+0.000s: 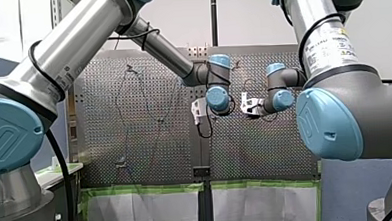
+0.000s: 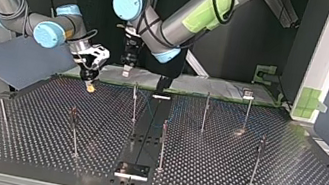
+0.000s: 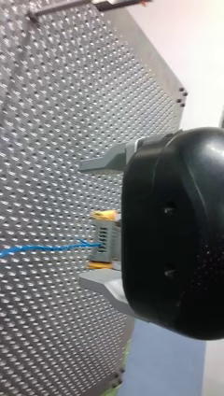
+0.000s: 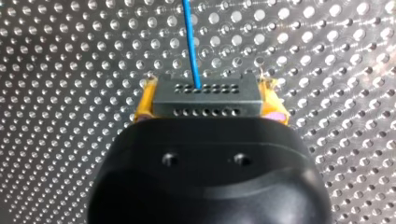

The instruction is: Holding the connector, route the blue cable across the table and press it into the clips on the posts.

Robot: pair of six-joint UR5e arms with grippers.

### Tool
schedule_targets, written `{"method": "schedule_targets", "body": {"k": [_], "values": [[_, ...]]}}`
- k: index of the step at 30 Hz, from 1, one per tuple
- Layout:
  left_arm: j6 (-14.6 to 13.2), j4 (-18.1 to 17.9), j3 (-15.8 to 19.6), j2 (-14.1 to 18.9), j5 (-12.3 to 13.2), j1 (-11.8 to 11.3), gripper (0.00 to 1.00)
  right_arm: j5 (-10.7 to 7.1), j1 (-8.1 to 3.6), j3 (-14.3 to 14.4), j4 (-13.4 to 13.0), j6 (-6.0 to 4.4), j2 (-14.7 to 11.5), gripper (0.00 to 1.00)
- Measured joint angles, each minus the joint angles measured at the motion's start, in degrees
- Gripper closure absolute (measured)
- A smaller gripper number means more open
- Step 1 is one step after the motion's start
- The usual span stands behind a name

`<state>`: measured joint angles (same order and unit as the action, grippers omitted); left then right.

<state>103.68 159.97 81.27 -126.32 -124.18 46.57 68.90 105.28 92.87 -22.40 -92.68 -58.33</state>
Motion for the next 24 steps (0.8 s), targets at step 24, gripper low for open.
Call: {"method": "schedule_targets", "body": {"k": [24], "values": [[2.0,3.8,-11.8,-11.1,-1.3,-1.0,0.0,-1.3,-2.12,0.0,-0.1,0.2,0.0,1.0]]}}
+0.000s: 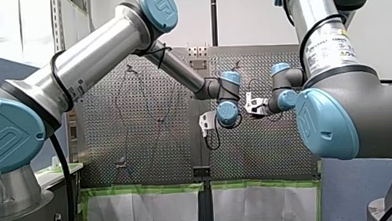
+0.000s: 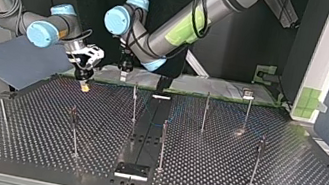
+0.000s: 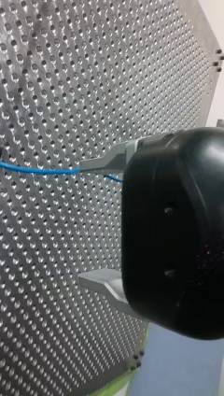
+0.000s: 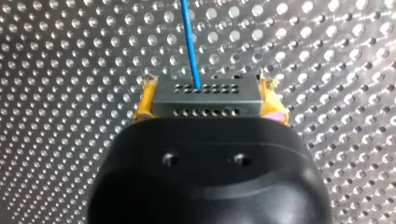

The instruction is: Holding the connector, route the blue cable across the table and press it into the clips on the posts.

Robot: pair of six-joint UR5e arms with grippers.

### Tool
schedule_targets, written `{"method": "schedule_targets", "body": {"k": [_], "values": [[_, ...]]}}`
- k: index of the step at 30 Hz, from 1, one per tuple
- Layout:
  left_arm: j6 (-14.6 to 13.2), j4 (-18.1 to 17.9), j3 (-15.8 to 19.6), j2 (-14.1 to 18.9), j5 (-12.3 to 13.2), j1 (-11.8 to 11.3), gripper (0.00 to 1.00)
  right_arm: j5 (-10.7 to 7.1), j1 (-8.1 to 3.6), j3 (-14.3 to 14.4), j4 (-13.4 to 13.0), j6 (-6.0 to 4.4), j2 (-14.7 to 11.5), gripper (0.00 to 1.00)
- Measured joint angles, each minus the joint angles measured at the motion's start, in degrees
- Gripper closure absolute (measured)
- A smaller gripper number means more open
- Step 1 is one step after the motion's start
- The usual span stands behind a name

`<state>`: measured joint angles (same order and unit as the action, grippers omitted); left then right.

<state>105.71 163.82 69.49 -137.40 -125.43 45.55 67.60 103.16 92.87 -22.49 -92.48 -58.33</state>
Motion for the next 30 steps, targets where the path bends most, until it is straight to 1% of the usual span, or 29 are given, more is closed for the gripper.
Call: {"method": "schedule_targets", "body": {"k": [6,11,16,21,24,30], "values": [[0.3,-0.9,-3.3,-0.4,-0.4,0.2,0.0,0.0,-0.74,0.0,0.0,0.0,0.1,1.0],[0.5,-1.4,-5.6,-0.7,-1.1,0.7,0.0,-0.08,-1.11,0.0,0.0,0.0,0.2,1.0],[0.5,-0.3,-7.2,-2.2,-1.2,0.8,0.0,-0.16,-1.4,0.0,0.0,0.0,0.2,1.0],[0.5,1.0,-9.1,-4.7,-1.2,0.9,0.0,-0.24,-1.51,0.0,0.0,0.0,0.2,1.0],[0.5,1.1,-10.3,-5.4,-1.8,0.8,0.0,-0.29,-1.53,0.0,0.0,0.0,0.2,1.0],[0.5,1.1,-12.5,-5.6,-3.5,0.9,0.0,-0.34,-1.55,0.0,0.1,0.1,0.2,1.0]]}}
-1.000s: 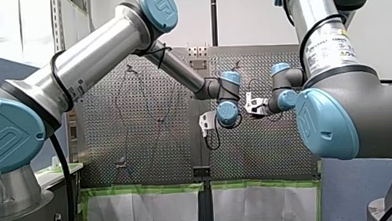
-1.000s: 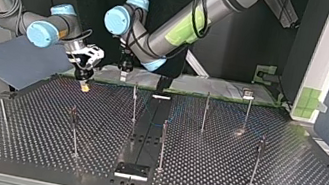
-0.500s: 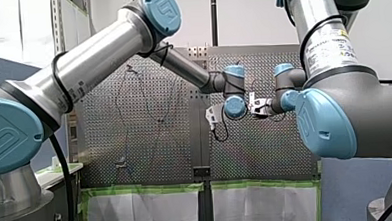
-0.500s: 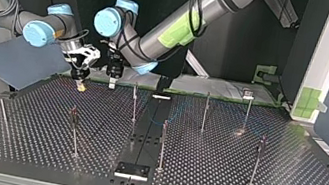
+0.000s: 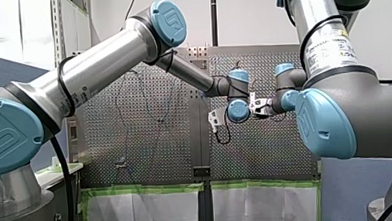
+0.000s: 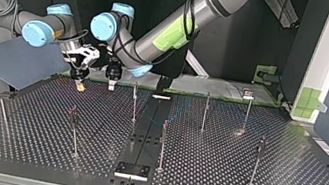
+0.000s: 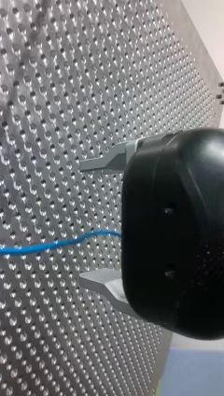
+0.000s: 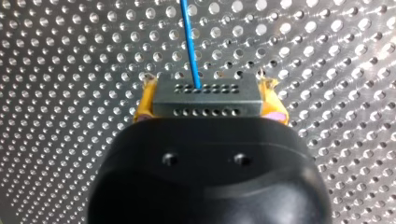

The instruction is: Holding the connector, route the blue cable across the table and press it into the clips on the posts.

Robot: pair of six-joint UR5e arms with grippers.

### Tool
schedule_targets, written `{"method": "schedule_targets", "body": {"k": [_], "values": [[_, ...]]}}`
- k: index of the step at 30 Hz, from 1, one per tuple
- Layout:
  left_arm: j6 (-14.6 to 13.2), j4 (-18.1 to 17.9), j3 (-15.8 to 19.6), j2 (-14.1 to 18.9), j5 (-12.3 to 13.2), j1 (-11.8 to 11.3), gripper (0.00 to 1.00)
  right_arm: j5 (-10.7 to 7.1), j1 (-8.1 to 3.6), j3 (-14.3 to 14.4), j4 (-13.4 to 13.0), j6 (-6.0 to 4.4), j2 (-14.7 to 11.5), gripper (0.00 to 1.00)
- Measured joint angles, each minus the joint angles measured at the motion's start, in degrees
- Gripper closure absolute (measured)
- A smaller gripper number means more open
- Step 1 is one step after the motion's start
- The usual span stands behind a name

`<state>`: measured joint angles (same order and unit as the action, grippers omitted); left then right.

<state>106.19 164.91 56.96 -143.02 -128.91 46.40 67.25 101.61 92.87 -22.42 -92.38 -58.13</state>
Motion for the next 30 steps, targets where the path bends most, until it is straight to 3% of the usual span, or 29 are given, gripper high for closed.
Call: {"method": "schedule_targets", "body": {"k": [17,30], "values": [[-0.2,2.1,-6.9,-6.7,-3.2,-0.6,0.0,-0.99,-0.04,0.0,0.0,0.17,0.1,1.0],[-0.2,3.5,-7.7,-7.2,-5.3,0.3,0.0,-1.01,-0.09,0.0,-0.1,0.17,0.1,1.0]]}}
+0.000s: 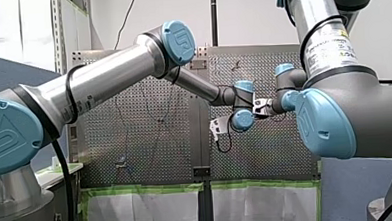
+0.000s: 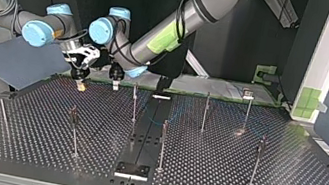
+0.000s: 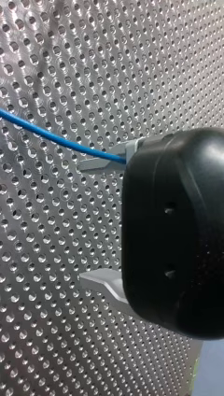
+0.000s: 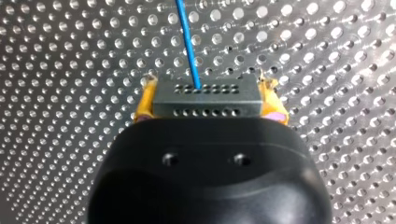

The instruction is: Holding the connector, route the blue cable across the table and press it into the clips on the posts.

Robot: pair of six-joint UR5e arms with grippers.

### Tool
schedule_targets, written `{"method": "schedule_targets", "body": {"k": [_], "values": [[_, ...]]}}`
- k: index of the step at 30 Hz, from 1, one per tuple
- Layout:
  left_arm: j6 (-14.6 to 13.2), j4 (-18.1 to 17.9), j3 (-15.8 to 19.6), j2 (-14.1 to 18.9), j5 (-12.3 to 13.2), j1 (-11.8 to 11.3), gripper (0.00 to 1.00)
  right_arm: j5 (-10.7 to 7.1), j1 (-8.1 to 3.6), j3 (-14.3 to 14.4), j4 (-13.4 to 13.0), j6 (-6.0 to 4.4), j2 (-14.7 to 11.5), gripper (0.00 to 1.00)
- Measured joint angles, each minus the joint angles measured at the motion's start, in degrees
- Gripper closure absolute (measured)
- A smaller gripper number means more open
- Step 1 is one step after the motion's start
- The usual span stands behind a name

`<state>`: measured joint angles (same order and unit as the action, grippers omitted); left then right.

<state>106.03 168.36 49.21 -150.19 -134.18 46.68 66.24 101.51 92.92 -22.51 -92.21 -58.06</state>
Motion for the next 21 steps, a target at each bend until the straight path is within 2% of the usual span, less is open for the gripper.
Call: {"method": "schedule_targets", "body": {"k": [3,5,6,7,8,9,10,11,13,21], "values": [[0.0,0.4,0.0,0.0,-0.7,0.3,0.0,-0.15,-0.02,0.0,0.0,0.0,0.0,1.0],[-0.1,0.5,0.0,0.0,-1.1,0.4,0.26,-0.24,-0.03,0.0,0.0,0.0,0.0,1.0],[-0.3,0.5,0.0,0.0,-1.2,0.5,0.26,-0.26,-0.03,0.0,0.0,0.0,0.0,1.0],[-0.6,0.3,0.0,0.0,-1.3,0.6,0.4,-0.27,-0.03,0.0,0.0,0.0,0.1,1.0],[-1.0,0.1,0.0,0.0,-1.4,0.7,0.63,-0.26,-0.03,0.0,0.0,0.0,0.1,1.0],[-1.3,-0.2,0.0,0.0,-1.4,0.8,0.63,-0.26,-0.04,0.0,0.0,0.0,0.1,1.0],[-1.5,-0.4,0.0,0.0,-1.5,0.8,0.77,-0.25,-0.04,0.0,0.0,0.0,0.1,1.0],[-1.7,-0.8,0.0,0.0,-1.5,0.9,0.96,-0.24,-0.07,0.0,0.0,0.0,0.1,1.0],[-1.8,-1.2,0.0,0.0,-1.5,1.1,1.0,-0.23,-0.08,0.0,0.0,0.0,0.1,1.0],[-1.5,-1.3,0.0,0.1,-2.0,1.3,1.0,-0.23,-0.12,0.0,-0.1,-0.04,0.1,1.0]]}}
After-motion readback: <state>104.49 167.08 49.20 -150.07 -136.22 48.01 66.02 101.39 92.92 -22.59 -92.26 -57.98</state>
